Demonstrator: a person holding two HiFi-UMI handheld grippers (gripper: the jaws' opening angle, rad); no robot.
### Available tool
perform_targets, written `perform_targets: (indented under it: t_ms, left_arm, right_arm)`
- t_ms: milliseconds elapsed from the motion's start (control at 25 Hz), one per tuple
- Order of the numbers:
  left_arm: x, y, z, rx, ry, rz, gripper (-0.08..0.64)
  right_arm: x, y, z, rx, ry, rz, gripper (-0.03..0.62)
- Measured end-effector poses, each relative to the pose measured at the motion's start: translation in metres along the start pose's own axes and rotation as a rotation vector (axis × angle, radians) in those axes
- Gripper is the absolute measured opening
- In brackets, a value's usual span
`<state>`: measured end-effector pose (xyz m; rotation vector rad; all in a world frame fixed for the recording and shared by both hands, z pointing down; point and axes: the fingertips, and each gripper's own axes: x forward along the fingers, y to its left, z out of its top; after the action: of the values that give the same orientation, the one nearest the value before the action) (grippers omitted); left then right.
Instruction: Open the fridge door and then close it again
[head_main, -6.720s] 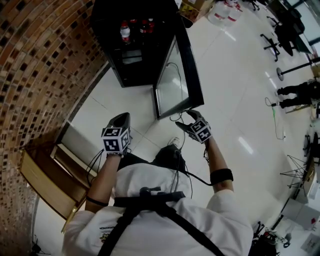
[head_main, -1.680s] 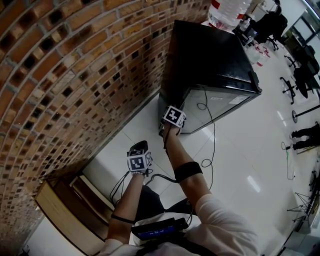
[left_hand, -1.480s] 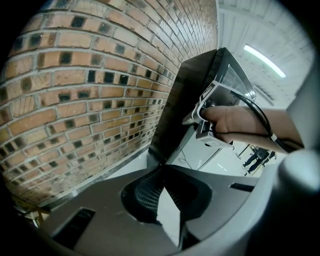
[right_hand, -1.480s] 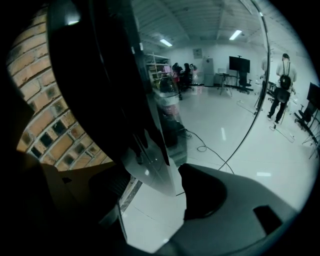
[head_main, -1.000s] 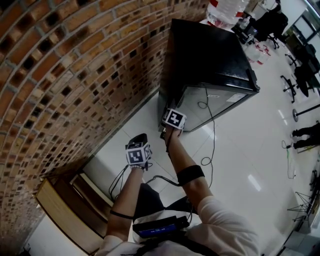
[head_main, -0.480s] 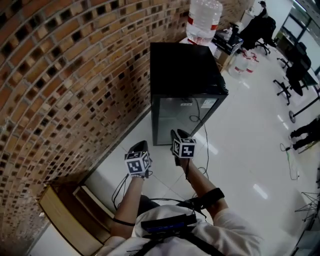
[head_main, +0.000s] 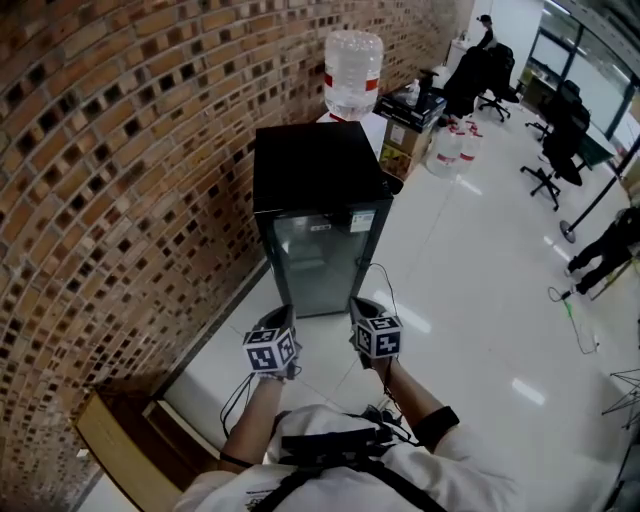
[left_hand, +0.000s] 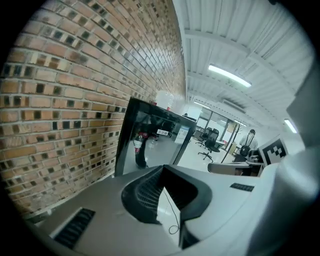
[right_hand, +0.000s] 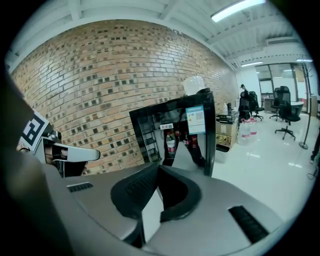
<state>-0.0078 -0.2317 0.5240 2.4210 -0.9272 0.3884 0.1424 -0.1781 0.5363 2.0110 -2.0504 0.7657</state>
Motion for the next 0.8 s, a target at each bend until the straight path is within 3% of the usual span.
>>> perform_targets:
  t_ms: [360,520,800]
  left_arm:
    - [-0.016,-0.029,-0.03,0.062,0.005,0.023,0.0]
    - [-0.026,-0.026,-0.038,0.077,-0.006,0.051,0.0]
    - [-0.039,-0.018,-0.046,0.071,-0.012,0.068,0.0]
  right_arm:
    - [-0.067,-0.028,-0.036,0.055,-0.043,-0.013,0.003]
    - [-0.072,-0.027,-0.055,0.109,-0.026,-0.003,0.003]
    - [-0.072,-0.016,-0.064,0.121,-0.028,-0.006,0.005]
